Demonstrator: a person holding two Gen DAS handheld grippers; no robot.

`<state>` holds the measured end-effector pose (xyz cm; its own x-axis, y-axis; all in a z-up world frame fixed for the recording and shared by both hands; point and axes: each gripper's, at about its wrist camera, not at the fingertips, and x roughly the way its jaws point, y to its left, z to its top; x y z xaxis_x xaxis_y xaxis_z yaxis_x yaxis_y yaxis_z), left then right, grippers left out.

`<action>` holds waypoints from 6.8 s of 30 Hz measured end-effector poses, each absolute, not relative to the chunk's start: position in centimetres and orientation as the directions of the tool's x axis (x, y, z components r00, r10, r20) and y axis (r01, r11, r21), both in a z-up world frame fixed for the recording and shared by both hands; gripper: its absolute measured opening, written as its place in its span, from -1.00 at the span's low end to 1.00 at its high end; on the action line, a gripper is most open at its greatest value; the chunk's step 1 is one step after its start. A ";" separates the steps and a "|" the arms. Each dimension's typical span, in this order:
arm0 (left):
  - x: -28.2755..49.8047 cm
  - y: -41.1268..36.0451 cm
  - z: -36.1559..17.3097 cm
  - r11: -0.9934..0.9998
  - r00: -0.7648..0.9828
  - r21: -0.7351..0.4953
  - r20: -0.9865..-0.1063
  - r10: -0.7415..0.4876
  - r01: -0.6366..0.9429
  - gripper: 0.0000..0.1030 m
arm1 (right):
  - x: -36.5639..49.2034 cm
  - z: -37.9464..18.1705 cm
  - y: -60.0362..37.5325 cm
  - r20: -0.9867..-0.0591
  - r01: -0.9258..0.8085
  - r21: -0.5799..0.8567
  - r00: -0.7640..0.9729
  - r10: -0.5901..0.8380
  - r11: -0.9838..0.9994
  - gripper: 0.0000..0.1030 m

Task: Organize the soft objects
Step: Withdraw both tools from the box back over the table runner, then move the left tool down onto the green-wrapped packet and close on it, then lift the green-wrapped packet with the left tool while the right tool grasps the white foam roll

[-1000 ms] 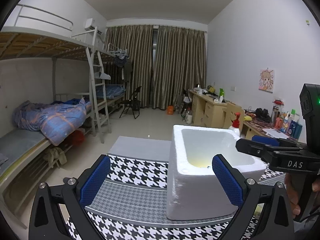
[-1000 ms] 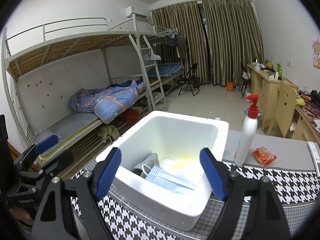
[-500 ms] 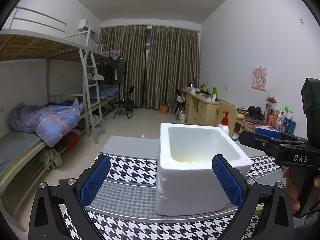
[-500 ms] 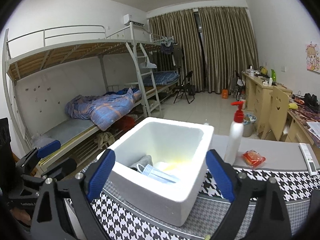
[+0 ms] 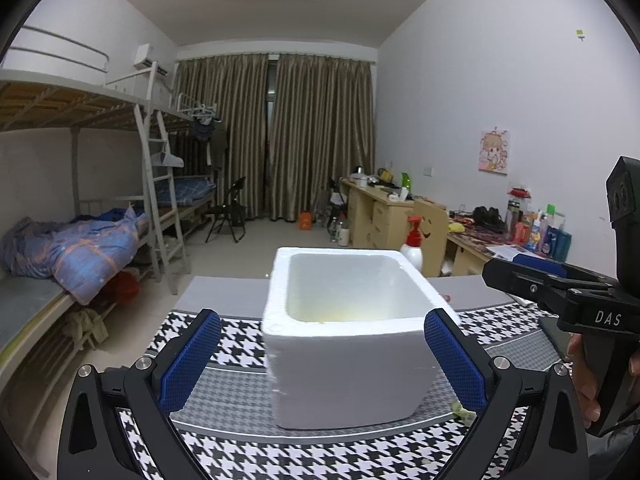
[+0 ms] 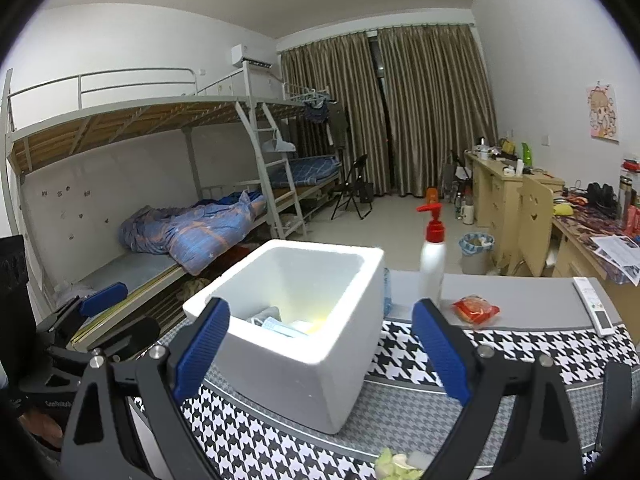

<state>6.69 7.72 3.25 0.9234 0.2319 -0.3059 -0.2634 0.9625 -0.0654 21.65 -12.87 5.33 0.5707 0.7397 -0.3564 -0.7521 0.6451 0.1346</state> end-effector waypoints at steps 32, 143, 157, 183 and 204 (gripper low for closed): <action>8.7 2.0 2.8 0.994 0.944 -0.062 -0.325 0.062 -0.087 0.98 | 20.9 4.5 -20.8 -0.319 -0.644 0.146 0.688 0.652 0.751 0.86; 16.6 -5.6 -7.5 0.988 0.755 -0.137 -0.639 -0.147 0.076 0.97 | 24.8 -6.1 -26.0 -0.587 -0.495 0.144 0.655 0.476 0.857 0.86; 17.9 -6.0 -9.0 0.981 0.691 -0.174 -0.700 -0.182 0.082 0.61 | 25.5 -7.0 -25.6 -0.619 -0.506 0.125 0.633 0.466 0.854 0.86; 19.3 -6.7 -10.1 0.967 0.640 -0.232 -0.729 -0.242 0.102 -0.01 | 27.0 -9.3 -24.5 -0.692 -0.615 0.081 0.532 0.488 0.785 0.48; 19.2 -6.2 -10.1 0.967 0.638 -0.232 -0.731 -0.244 0.104 -0.31 | 28.1 -9.8 -22.0 -0.745 -0.683 0.019 0.477 0.466 0.730 0.17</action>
<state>19.19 -6.22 -10.06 0.6378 -0.2437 -0.7306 0.1038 0.9672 -0.2320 28.13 -22.00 -9.78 0.4771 0.4657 -0.7453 -0.6827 0.7304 0.0193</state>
